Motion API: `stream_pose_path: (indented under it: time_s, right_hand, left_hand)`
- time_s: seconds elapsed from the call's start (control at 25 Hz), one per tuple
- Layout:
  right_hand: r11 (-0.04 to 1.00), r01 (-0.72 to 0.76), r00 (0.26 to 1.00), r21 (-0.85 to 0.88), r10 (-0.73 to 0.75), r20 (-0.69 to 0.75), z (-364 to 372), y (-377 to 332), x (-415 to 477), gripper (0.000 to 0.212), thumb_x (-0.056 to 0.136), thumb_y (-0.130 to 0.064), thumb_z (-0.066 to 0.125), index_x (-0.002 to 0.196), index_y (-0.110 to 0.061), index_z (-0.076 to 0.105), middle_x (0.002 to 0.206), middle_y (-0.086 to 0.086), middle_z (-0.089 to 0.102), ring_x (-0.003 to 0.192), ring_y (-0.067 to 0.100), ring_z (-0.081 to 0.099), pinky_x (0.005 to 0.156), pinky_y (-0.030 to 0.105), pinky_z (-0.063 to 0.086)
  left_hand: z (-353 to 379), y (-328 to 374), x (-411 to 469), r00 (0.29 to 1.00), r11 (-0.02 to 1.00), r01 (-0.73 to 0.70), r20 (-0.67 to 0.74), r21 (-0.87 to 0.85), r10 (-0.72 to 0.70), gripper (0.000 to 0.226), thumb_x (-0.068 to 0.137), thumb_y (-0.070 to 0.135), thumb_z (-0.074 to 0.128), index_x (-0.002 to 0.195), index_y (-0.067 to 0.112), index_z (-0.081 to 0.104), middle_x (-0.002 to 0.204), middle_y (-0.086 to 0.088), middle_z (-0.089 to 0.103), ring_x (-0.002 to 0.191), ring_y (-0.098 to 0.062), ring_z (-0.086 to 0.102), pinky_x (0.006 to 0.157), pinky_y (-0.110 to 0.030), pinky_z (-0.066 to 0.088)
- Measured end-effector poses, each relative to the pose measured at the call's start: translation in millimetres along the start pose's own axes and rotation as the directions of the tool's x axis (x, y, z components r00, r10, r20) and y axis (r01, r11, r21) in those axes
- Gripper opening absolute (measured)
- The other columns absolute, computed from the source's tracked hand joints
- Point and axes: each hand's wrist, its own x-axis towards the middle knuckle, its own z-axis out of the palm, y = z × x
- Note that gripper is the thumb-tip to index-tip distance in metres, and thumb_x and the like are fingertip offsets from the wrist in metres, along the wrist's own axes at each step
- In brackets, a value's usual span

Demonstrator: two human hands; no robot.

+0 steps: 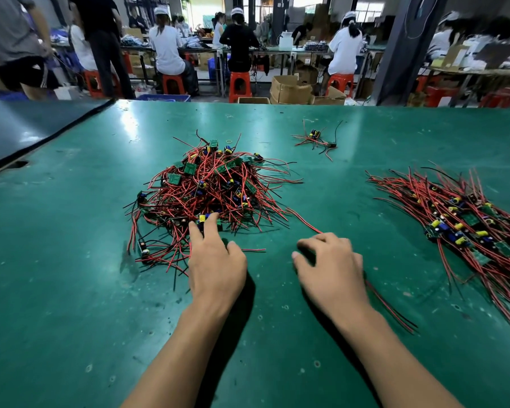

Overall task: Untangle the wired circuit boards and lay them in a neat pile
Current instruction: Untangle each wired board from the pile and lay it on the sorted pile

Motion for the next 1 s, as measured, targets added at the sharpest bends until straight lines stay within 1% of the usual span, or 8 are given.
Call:
stream_pose_path:
  time_s: [0.16,0.32,0.44,0.52,0.64,0.72,0.84,1.0]
  right_hand:
    - [0.97,-0.231,0.973,-0.072,0.229,-0.039,-14,23,12,0.04,0.091,-0.049,0.059,0.127,-0.032,0.065,0.141,0.001,0.051,0.133,0.026,0.039,0.113,0.043,0.026]
    - [0.999,-0.048,0.999,0.009,0.048,0.012,-2,10,7,0.038,0.092,-0.044,0.061,0.125,-0.027,0.067,0.138,0.001,0.055,0.13,0.023,0.043,0.112,0.038,0.03]
    - [0.99,0.079,0.996,0.115,-0.083,0.035,6,1,2,0.031,0.091,-0.041,0.064,0.118,-0.026,0.072,0.127,-0.003,0.061,0.123,0.019,0.047,0.105,0.031,0.031]
    - [0.983,0.088,0.995,0.162,-0.093,0.022,6,2,3,0.025,0.091,-0.039,0.065,0.111,-0.027,0.075,0.122,-0.005,0.063,0.119,0.018,0.05,0.1,0.029,0.032]
    - [0.974,0.08,0.996,0.213,-0.085,0.017,6,6,6,0.019,0.089,-0.036,0.067,0.103,-0.027,0.076,0.117,-0.006,0.065,0.116,0.018,0.052,0.097,0.029,0.033]
    - [0.971,0.078,0.996,0.226,-0.086,0.024,5,6,6,0.017,0.089,-0.036,0.068,0.101,-0.028,0.076,0.116,-0.007,0.065,0.115,0.018,0.052,0.097,0.03,0.034]
    - [0.968,0.078,0.996,0.24,-0.088,0.03,5,7,5,0.015,0.089,-0.036,0.068,0.099,-0.029,0.077,0.114,-0.007,0.066,0.114,0.018,0.052,0.097,0.031,0.035]
    - [0.966,0.072,0.996,0.25,-0.085,0.04,3,7,5,0.014,0.089,-0.035,0.068,0.098,-0.03,0.076,0.114,-0.008,0.066,0.114,0.018,0.052,0.099,0.032,0.036]
  left_hand:
    - [0,-3,0,1.0,1.0,-0.017,0.024,0.02,0.017,0.058,0.091,0.015,0.053,0.146,0.02,0.037,0.158,-0.017,0.025,0.139,-0.03,0.036,0.108,-0.037,0.033]
    - [1,-7,-3,0.994,0.994,-0.109,-0.031,0.002,0.109,0.045,0.09,0.012,0.056,0.134,0.016,0.052,0.145,-0.007,0.042,0.12,-0.024,0.05,0.097,-0.03,0.038]
    - [1,-5,-4,0.989,0.99,-0.142,-0.046,-0.005,0.142,0.043,0.09,0.01,0.055,0.133,0.014,0.054,0.135,-0.004,0.053,0.117,-0.021,0.054,0.098,-0.03,0.039]
    - [0,-4,-6,0.99,0.99,-0.133,-0.038,0.05,0.135,0.042,0.092,0.012,0.053,0.133,0.015,0.053,0.133,-0.004,0.053,0.112,-0.025,0.057,0.096,-0.034,0.043]
    - [-7,-4,-7,0.995,0.977,-0.08,-0.035,0.198,0.088,0.037,0.092,0.012,0.052,0.129,0.013,0.051,0.122,-0.009,0.045,0.087,-0.034,0.06,0.081,-0.044,0.051]
    - [-13,-5,-6,0.996,0.979,-0.056,-0.052,0.198,0.068,0.037,0.089,0.006,0.052,0.126,0.01,0.05,0.119,-0.013,0.04,0.075,-0.034,0.055,0.078,-0.046,0.05]
    - [-16,-7,-1,0.996,0.986,-0.048,-0.067,0.162,0.059,0.037,0.089,0.003,0.051,0.126,0.008,0.05,0.118,-0.016,0.04,0.08,-0.037,0.056,0.083,-0.048,0.05]
    - [-14,-17,5,0.993,0.992,-0.073,-0.081,0.104,0.082,0.027,0.089,0.001,0.05,0.114,0.004,0.059,0.104,-0.02,0.061,0.09,-0.039,0.06,0.083,-0.048,0.051]
